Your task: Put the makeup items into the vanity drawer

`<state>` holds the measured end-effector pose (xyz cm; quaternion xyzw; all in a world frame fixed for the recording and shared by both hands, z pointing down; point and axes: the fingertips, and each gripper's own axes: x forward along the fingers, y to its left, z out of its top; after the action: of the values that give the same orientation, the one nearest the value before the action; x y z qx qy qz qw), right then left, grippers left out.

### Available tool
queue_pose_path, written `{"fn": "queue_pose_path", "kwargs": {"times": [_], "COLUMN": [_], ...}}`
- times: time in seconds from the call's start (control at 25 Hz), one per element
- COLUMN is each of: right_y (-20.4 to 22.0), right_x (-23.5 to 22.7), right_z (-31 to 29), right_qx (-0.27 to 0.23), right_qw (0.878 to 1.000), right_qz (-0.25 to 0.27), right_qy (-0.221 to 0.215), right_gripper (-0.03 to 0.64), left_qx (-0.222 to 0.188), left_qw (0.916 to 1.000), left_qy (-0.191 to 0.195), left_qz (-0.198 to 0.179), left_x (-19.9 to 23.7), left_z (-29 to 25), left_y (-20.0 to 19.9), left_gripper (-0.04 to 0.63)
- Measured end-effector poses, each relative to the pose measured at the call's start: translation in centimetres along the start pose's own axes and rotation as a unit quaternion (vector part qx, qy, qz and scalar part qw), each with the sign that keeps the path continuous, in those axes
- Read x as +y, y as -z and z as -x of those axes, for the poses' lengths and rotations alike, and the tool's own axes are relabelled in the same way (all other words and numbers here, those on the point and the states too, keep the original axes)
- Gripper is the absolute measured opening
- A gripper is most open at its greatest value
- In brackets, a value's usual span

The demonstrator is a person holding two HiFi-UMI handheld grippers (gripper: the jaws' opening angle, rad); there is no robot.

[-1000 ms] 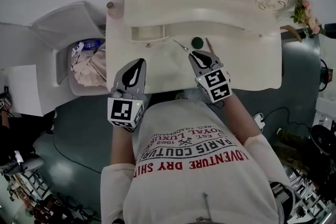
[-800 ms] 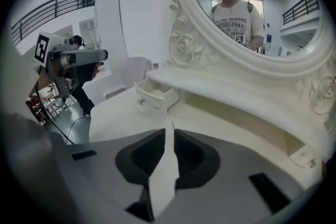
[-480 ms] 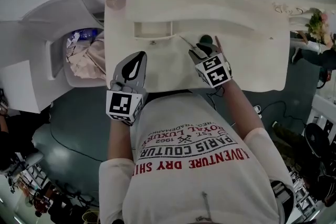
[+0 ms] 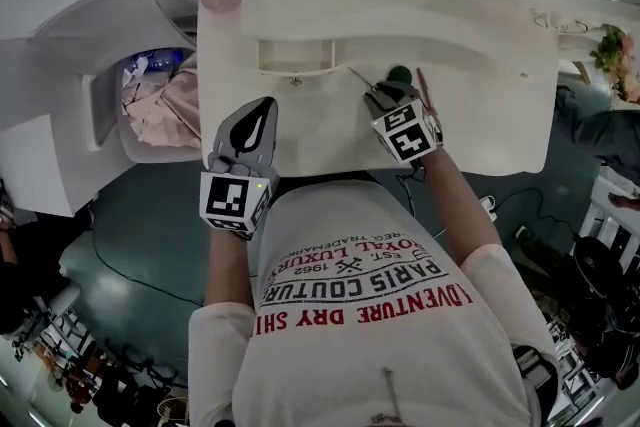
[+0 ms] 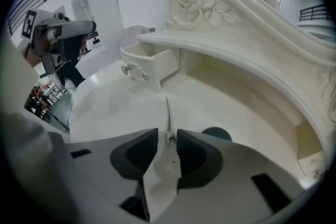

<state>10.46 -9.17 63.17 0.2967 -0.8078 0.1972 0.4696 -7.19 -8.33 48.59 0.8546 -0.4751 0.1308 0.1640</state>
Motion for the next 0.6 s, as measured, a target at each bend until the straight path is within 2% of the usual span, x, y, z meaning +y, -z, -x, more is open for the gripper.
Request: {"fn": "queue_pose_path", "kwargs": {"times": [0.16,0.32,0.6], "right_y": [0.2,-0.1,-3.7], "right_x": [0.2,0.0,-1.4], "right_z": [-0.1,0.4,4.4], "right_qx": [0.010,0.005,-0.043], "right_qw": [1.000,1.000,0.999], "right_qz": [-0.007,-0.026,-0.010], "right_qy": [-0.007,-0.012,0.021], "right_gripper": [0.063,0.060,0.060], "left_qx": [0.002,0.001,-0.020], "left_qw": [0.9999,0.9995,0.9991], "left_qy": [0.009,0.020,0.018], "left_qz": [-0.005,-0.024,-0.033], "left_x": [-0.2,-0.4,0.2], "left_z": [-0.2,-0.2,0.5], "left_y": [-0.1,-0.9,-2.9], "left_gripper": [0.011,0.011,0.011]}}
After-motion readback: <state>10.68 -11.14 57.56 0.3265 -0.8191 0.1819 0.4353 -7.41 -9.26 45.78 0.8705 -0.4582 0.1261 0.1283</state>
